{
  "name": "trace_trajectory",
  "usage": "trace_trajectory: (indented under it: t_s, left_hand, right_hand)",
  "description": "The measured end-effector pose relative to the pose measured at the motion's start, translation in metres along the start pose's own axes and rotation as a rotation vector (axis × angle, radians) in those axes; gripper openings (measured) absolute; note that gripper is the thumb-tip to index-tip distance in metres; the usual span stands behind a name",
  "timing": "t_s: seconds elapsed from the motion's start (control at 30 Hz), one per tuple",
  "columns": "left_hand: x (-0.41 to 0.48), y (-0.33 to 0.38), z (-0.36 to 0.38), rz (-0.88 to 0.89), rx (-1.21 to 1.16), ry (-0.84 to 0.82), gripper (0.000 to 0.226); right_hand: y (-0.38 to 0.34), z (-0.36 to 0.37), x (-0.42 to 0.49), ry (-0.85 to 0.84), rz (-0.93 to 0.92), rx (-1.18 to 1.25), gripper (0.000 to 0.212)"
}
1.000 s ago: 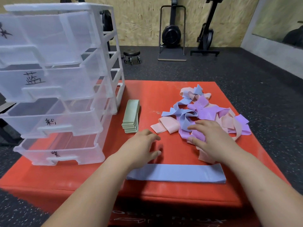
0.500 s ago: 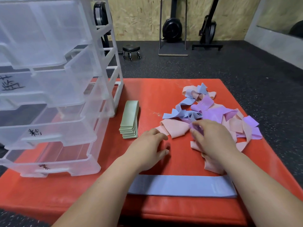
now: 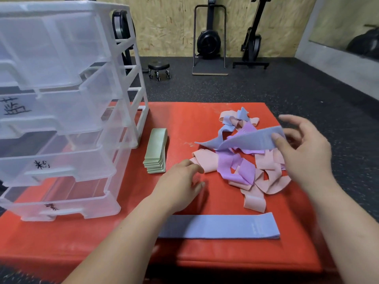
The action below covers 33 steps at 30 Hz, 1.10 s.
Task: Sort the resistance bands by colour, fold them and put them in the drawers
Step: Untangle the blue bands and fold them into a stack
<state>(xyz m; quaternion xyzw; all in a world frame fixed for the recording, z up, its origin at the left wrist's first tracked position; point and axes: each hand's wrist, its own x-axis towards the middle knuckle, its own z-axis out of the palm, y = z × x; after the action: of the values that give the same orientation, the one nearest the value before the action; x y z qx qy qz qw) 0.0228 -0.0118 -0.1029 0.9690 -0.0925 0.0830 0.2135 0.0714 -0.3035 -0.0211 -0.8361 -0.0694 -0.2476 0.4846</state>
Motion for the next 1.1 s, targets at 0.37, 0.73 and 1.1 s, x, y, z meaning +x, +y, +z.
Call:
trace_trajectory:
  t_s: [0.37, 0.73, 1.1]
  left_hand:
    - [0.006, 0.018, 0.008, 0.032, -0.227, 0.078, 0.034]
    - [0.023, 0.053, 0.006, 0.032, -0.655, 0.059, 0.007]
    - [0.027, 0.028, 0.004, 0.058, -0.511, -0.044, 0.022]
  right_hand:
    - [0.016, 0.008, -0.002, -0.232, 0.191, 0.255, 0.019]
    - [-0.011, 0.027, -0.02, -0.497, 0.067, 0.311, 0.029]
    - [-0.009, 0.018, -0.016, -0.404, 0.08, 0.396, 0.016]
